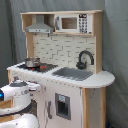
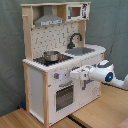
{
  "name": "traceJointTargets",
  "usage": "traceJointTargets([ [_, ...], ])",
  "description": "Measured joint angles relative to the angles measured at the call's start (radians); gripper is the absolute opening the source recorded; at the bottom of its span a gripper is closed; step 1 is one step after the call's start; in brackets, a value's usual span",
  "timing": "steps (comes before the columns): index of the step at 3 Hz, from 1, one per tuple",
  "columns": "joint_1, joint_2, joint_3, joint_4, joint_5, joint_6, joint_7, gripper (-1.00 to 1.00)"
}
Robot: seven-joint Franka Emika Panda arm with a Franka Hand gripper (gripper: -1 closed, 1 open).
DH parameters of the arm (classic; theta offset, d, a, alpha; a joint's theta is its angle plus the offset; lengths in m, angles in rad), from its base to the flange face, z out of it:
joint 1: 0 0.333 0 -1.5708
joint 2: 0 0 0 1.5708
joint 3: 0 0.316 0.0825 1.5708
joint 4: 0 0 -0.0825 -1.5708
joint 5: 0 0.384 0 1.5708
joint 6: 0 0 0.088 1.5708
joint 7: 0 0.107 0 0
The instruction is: Play with the kitchen
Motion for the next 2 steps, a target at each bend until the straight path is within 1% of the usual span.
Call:
traceJointTargets([
  [1,0.000,0.000,0.000,0.000,0.000,0.000,0.001,-1.00],
  [2,-0.001,0.000,-0.001,-0.013,0.004,0.003,0.084,-1.00],
])
